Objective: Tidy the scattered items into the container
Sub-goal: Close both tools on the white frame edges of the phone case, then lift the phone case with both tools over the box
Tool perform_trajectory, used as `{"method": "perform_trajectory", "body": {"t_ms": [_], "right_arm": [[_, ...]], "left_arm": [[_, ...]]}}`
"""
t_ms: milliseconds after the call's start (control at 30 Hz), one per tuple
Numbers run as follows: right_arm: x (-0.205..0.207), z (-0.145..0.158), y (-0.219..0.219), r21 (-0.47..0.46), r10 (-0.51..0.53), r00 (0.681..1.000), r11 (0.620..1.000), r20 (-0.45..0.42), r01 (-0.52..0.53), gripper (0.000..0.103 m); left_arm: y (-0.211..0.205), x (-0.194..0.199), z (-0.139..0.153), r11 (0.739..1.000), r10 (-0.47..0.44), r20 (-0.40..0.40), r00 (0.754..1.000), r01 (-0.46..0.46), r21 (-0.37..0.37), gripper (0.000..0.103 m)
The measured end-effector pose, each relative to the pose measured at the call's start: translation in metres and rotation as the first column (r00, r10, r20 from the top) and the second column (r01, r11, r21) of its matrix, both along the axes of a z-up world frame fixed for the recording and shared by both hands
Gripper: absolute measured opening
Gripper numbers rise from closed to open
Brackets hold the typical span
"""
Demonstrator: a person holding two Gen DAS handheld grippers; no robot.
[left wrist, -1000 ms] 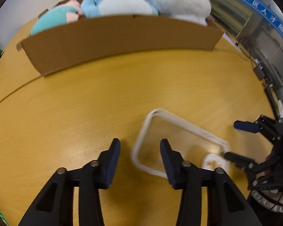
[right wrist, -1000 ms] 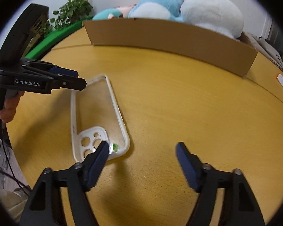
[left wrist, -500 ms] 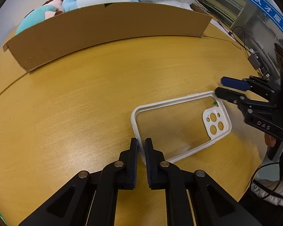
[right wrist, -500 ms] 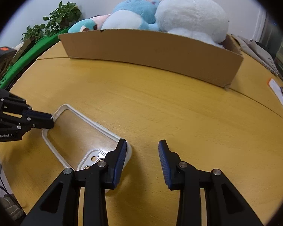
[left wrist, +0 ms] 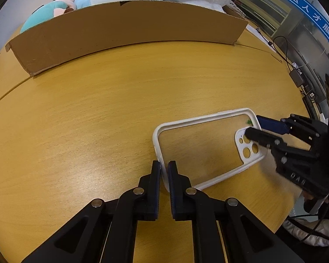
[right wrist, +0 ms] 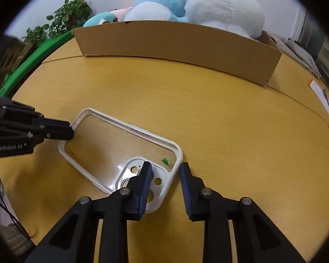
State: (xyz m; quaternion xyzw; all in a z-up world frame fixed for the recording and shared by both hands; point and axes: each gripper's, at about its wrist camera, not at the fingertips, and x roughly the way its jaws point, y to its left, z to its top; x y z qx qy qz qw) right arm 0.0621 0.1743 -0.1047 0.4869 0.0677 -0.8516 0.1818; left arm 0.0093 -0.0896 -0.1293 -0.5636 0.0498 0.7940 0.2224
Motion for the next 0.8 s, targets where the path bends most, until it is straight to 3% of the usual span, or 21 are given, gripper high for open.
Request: {"method": "perform_trajectory", "body": {"t_ms": [33, 67, 233, 400, 533, 667, 800], "right_arm": [[-0.003, 0.001, 0.004, -0.015, -0.009, 1.0, 1.0, 0.0, 0.009, 0.013], [-0.005, 0.004, 0.007, -0.03, -0.011, 1.0, 0.999, -0.001, 0.011, 0.012], [-0.021, 0.028, 0.011, -0.042, -0.018, 0.996, 0.999, -0.086, 0.014, 0.009], [-0.057, 0.068, 0.007, -0.069, -0.025, 0.981, 0.998, -0.192, 0.012, 0.009], [-0.1, 0.112, 0.001, -0.061, -0.021, 0.948, 0.998, -0.317, 0.001, 0.009], [-0.154, 0.162, -0.006, -0.05, -0.023, 0.896, 0.999, -0.444, 0.0, 0.009], [-0.23, 0.199, -0.015, -0.061, -0.043, 0.863, 0.998, -0.503, 0.014, 0.009]], "left_arm": [[-0.002, -0.001, 0.0, 1.0, 0.005, 0.007, 1.0, -0.005, 0.013, 0.007], [-0.003, -0.002, 0.001, 0.999, 0.011, 0.015, 1.0, -0.011, 0.032, 0.007], [-0.004, -0.009, 0.026, 0.998, 0.018, -0.045, 0.999, -0.015, 0.064, 0.007], [-0.01, -0.043, 0.076, 0.993, 0.052, -0.15, 0.987, -0.035, 0.115, 0.007], [-0.008, -0.09, 0.122, 0.991, 0.075, -0.263, 0.962, -0.042, 0.127, 0.007], [-0.001, -0.152, 0.168, 0.989, 0.1, -0.366, 0.925, -0.053, 0.136, 0.007], [0.002, -0.229, 0.192, 0.988, 0.11, -0.395, 0.912, -0.057, 0.144, 0.007]]}}
